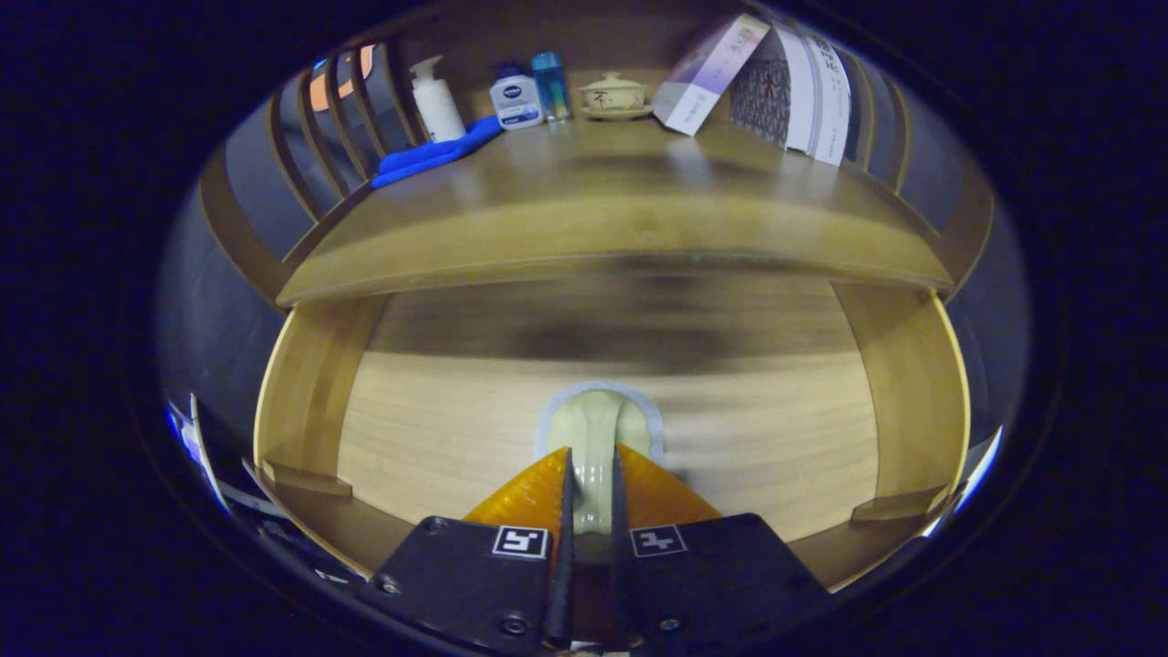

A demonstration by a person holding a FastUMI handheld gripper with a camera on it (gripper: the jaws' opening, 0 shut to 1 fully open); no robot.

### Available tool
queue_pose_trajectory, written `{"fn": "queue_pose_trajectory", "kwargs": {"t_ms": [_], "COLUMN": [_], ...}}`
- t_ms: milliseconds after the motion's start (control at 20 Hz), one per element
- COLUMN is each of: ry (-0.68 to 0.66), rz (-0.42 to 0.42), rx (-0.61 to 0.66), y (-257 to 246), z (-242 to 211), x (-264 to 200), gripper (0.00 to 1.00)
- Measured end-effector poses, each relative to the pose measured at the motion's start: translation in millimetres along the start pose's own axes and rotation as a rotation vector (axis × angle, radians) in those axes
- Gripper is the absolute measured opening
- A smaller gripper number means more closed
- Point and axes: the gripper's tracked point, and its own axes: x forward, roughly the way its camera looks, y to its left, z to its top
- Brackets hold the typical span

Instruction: Pull open the drawer, take out the items inside it, and place them on the countertop above the cabinet.

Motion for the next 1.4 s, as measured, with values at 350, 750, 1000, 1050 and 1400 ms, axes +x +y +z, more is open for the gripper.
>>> {"fn": "queue_pose_trajectory", "kwargs": {"t_ms": [350, 750, 1000, 1050, 1400], "ry": [-0.056, -0.159, -0.213, -0.222, -0.218], "rz": [0.008, 0.082, 0.07, 0.065, 0.044], "rx": [-0.019, -0.055, -0.055, -0.053, -0.029], "y": [2, 24, 21, 20, 16], "z": [14, 49, 85, 93, 146], "x": [-34, -95, -111, -113, -99], "gripper": [0.2, 0.2, 0.2, 0.2, 0.2]}}
